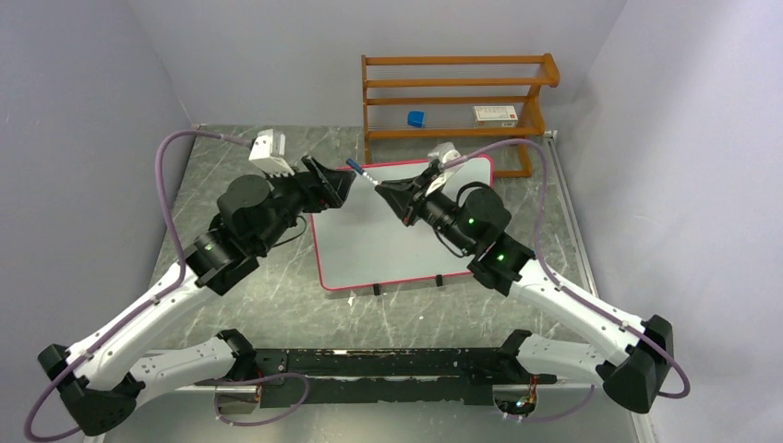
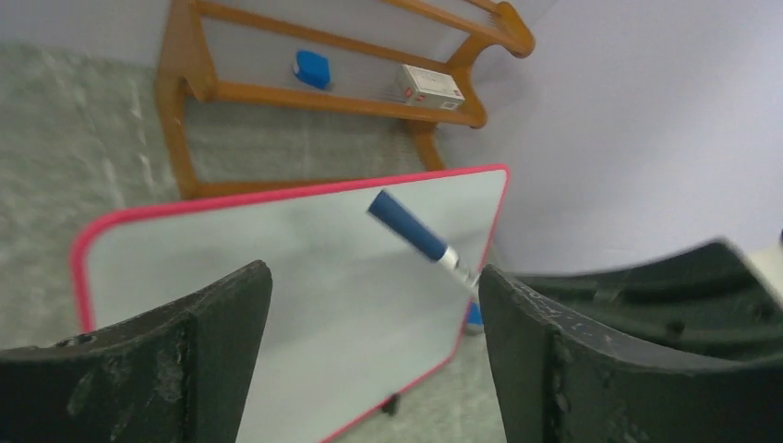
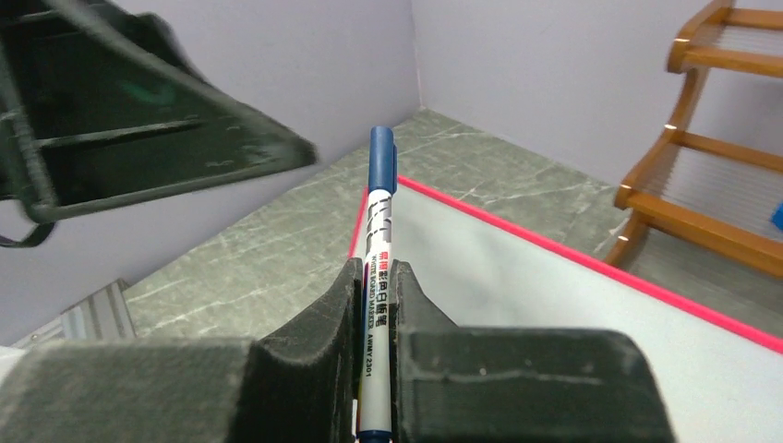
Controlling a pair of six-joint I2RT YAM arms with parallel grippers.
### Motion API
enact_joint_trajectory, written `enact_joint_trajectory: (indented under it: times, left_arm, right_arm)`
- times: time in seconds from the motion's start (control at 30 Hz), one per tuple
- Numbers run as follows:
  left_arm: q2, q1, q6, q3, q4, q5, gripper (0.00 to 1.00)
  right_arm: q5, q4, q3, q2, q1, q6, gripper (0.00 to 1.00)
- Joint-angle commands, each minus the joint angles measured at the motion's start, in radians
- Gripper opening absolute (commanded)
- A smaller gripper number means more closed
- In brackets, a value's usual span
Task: Write a sentence on the whiteboard
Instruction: Open the whiteboard marker at the center of the board.
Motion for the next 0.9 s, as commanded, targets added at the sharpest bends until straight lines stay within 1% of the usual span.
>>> enact_joint_trajectory:
  times: [0.0,0.1,0.17,0.33,0.43,0.5,0.6,0.73,0.87]
  left_arm:
    - [-0.055,-0.002,0.441,0.050,-0.064,0.014,0.88]
    - [-0.048,0.000,0.613,0.112,-0.138,0.096,0.90]
    - [-0.031,0.003,0.710,0.152,-0.192,0.164,0.90]
    - [0.046,0.022,0.902,0.228,-0.312,0.335,0.87]
    - [0.075,0.041,0.972,0.242,-0.331,0.433,0.87]
    - [0.086,0.067,1.024,0.244,-0.342,0.555,0.87]
    - [0.104,0.113,1.128,0.265,-0.410,0.707,0.84]
    - [0.128,0.123,1.226,0.283,-0.473,0.792,0.83]
    - [0.145,0.123,1.266,0.287,-0.487,0.830,0.81]
  right_arm:
    - [-0.214,-0.165,0.065,-0.031,-0.126,-0.004,0.00]
    - [-0.374,-0.226,0.086,-0.031,-0.228,0.003,0.00]
    - [-0.461,-0.265,0.101,-0.025,-0.271,-0.011,0.00]
    - [-0.583,-0.342,0.126,-0.013,-0.320,-0.041,0.00]
    - [-0.657,-0.373,0.140,-0.013,-0.343,-0.052,0.00]
    - [-0.683,-0.399,0.155,-0.008,-0.346,-0.061,0.00]
    - [-0.724,-0.427,0.174,-0.002,-0.346,-0.075,0.00]
    - [-0.793,-0.422,0.176,0.015,-0.345,-0.086,0.00]
    - [-0.816,-0.424,0.178,0.032,-0.345,-0.093,0.00]
